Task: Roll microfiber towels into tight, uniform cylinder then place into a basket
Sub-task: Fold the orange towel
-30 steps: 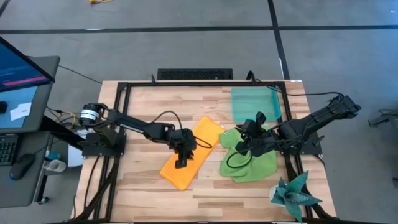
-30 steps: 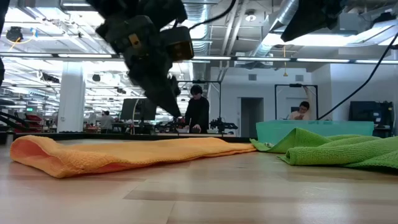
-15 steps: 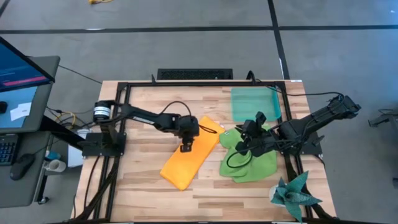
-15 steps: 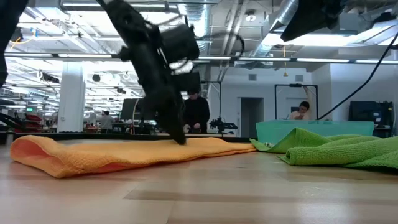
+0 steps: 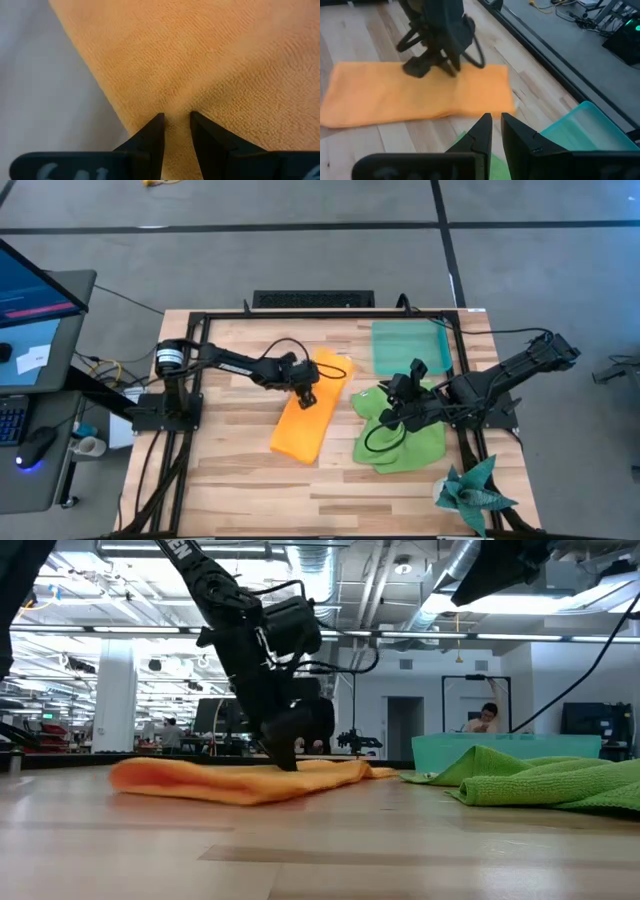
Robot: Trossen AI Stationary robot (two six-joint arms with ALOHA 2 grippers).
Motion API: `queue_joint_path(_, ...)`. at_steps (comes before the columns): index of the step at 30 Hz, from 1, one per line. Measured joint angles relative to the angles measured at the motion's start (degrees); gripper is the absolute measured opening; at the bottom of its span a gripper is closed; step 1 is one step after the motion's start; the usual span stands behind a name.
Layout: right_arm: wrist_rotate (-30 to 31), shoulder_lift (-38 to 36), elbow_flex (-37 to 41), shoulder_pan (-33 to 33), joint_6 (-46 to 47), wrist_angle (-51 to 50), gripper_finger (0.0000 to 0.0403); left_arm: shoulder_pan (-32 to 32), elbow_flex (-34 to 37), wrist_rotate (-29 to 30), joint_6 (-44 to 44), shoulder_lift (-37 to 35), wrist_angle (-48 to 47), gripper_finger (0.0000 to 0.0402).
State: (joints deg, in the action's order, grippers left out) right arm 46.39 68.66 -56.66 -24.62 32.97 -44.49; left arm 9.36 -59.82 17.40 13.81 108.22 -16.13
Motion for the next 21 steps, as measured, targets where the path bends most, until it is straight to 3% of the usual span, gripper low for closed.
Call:
queue_joint_path(4, 0.0, 0.0, 0.0, 0.0, 0.0, 0.0, 0.0065, 1.2, 0.1, 6.9, 7.5, -0.7, -5.5, 0.0088)
queue_joint_path(9, 0.0, 0.0, 0.0, 0.0, 0.0, 0.0, 0.0065, 1.4, 0.1, 9.0, 13.8, -1.4, -11.4, 0.0088)
queue_joint_path(16, 0.0, 0.0, 0.0, 0.0, 0.0, 0.0, 0.0065, -0.8, 0.2, 8.4, 9.9, -3.6, -12.3, 0.0088)
queue_joint_path(21, 0.2, 0.0, 0.0, 0.0, 0.0, 0.2, 0.0065, -1.2, -0.4, 8.4, 4.2, -8.8, -13.1, 0.0088)
